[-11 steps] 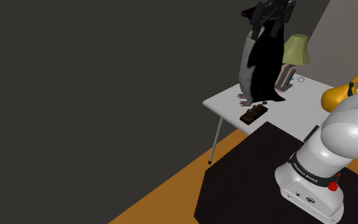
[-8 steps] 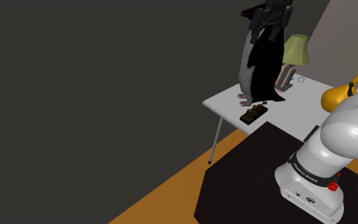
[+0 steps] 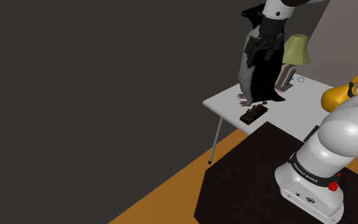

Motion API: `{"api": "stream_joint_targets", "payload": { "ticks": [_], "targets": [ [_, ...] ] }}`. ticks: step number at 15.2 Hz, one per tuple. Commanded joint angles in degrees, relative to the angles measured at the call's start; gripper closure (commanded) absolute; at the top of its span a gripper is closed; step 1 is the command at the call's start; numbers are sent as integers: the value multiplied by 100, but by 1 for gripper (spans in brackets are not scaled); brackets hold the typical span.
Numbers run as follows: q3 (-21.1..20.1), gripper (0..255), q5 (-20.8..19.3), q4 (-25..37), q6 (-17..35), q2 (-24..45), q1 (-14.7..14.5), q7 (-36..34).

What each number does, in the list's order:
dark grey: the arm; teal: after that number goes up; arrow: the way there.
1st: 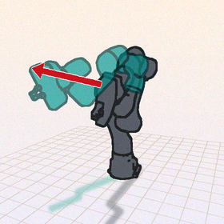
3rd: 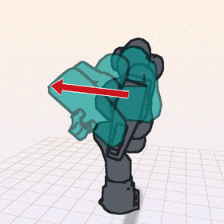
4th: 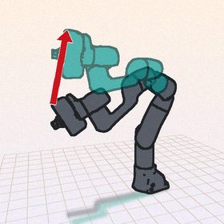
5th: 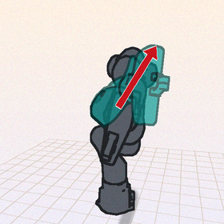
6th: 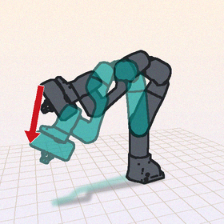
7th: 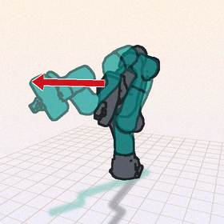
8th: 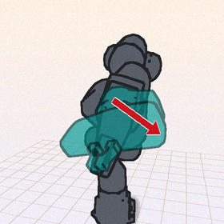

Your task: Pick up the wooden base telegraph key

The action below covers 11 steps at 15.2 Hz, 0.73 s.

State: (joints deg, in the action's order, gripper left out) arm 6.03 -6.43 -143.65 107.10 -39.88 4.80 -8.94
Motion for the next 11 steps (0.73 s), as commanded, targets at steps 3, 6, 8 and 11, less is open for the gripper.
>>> {"api": "stream_joint_targets", "payload": {
  "ticks": [3, 6, 8, 11],
  "targets": [
    [210, 0, -209, -402, 737, 311, 211, -9],
    [371, 0, -366, -664, 1337, 637, 371, -30],
    [481, 0, -469, -803, 1750, 901, 480, -46],
    [651, 0, -618, -954, 2383, 1367, 639, -74]
  ]
}}
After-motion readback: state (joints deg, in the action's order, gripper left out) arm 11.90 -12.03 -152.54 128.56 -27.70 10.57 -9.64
